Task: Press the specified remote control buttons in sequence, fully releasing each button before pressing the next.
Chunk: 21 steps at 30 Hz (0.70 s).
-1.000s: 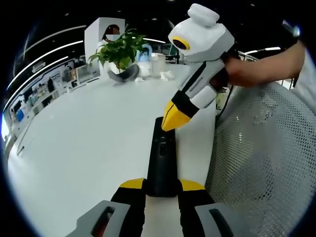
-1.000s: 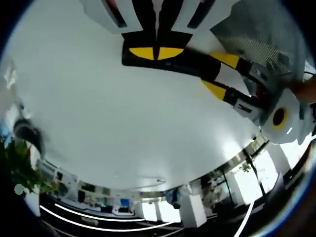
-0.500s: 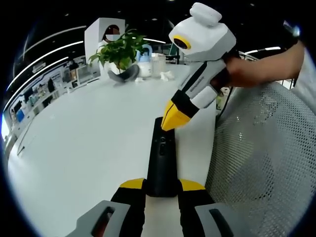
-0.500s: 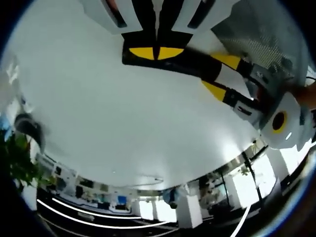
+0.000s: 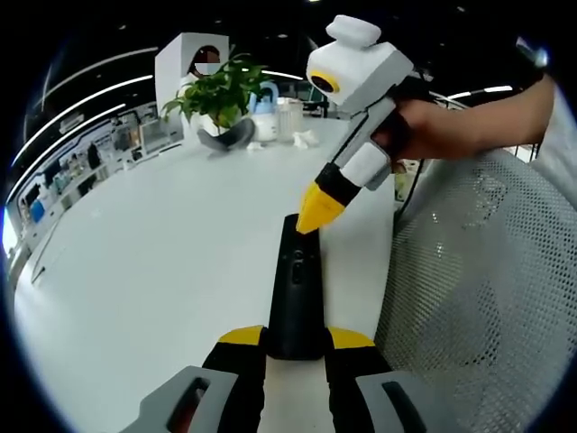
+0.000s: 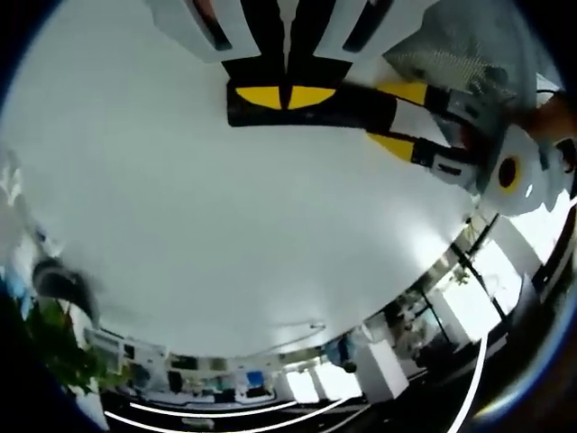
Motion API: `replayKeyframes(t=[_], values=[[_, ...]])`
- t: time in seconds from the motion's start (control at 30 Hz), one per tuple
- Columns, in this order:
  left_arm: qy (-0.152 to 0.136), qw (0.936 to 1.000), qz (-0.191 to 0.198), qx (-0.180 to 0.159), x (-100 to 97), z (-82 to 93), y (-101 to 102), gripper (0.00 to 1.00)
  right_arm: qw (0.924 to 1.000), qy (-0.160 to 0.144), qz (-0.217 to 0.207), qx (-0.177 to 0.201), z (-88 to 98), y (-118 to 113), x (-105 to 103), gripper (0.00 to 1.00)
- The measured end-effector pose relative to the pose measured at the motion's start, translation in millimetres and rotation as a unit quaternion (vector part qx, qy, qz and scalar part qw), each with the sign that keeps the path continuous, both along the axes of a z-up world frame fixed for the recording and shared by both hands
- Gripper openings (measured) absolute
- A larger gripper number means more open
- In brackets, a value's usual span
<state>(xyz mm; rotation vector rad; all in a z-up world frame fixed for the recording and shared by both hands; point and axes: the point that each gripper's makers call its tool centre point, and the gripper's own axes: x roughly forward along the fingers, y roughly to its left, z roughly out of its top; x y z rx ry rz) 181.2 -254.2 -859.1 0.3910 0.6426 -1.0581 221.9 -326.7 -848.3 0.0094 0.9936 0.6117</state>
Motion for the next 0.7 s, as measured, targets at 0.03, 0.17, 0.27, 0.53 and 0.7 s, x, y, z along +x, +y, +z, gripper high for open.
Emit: replayKeyframes(t=[0.03,0.17,0.27,0.53,0.7], values=[[0.000,1.0000,0.000,0.000,0.0,0.0,0,0.25,0.9999,-0.009,-0.009,-0.007,1.1,-3,4,0.00],[0.000,1.0000,0.000,0.000,0.0,0.3,0,0.25,0.9997,-0.012,-0.018,0.006,4.3,-4,7,0.00],[0.000,1.0000,0.000,-0.001,0.1,0.1,0,0.25,0.9998,-0.005,-0.018,0.011,2.7,-2,5,0.00],[0.000,1.0000,-0.001,-0.002,-0.4,0.1,0,0.25,0.9996,-0.028,0.003,-0.010,2.0,2,6,0.00],[0.000,1.0000,-0.002,-0.001,-0.5,0.1,0,0.25,0.9979,-0.043,0.031,-0.038,-1.1,5,3,0.00]])
